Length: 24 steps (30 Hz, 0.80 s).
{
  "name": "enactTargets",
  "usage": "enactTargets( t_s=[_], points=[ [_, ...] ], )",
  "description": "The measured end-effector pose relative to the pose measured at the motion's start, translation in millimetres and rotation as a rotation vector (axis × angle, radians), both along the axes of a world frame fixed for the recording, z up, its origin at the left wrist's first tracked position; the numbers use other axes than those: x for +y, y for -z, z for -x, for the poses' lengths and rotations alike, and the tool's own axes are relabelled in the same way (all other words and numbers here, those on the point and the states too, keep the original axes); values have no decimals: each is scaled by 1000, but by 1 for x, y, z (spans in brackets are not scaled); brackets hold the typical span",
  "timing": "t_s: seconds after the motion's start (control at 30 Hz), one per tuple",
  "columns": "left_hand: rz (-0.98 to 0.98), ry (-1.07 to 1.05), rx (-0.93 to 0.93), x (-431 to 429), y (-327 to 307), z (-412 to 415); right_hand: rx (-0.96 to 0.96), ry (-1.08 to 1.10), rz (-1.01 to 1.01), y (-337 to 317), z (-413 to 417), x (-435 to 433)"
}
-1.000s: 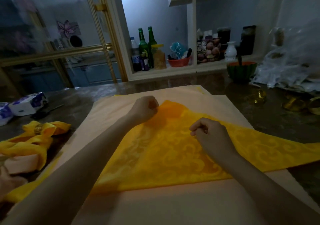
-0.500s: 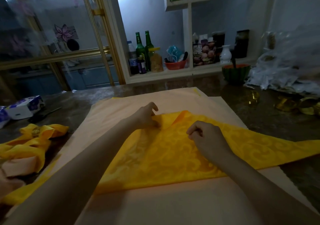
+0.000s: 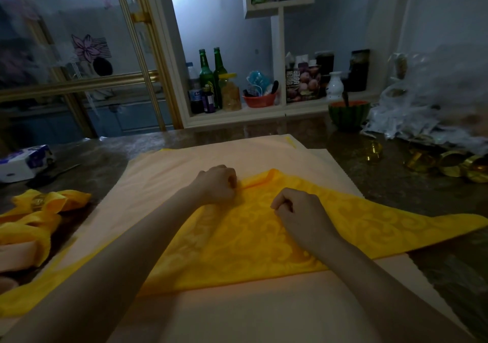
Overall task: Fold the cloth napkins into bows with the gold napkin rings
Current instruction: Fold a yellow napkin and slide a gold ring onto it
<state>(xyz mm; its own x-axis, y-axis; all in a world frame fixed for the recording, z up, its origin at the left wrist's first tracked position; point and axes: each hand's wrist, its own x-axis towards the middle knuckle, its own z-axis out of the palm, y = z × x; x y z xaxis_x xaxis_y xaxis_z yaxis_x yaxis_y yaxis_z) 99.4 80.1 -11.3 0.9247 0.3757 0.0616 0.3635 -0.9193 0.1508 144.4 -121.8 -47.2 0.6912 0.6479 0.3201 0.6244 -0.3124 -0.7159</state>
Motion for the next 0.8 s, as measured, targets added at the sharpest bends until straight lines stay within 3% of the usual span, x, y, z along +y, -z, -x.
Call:
enactTargets(
  t_s=[0.37, 0.63, 0.8],
  points=[
    [228, -74, -75, -1, -7, -9, -28, -3, 27, 0, 0, 1],
    [-120, -48, -119, -18, 6, -9, -34, -8, 26, -1, 2, -1],
    [-80, -61, -75, -20, 5, -5, -54, -3, 46, -1, 1, 0]
  ],
)
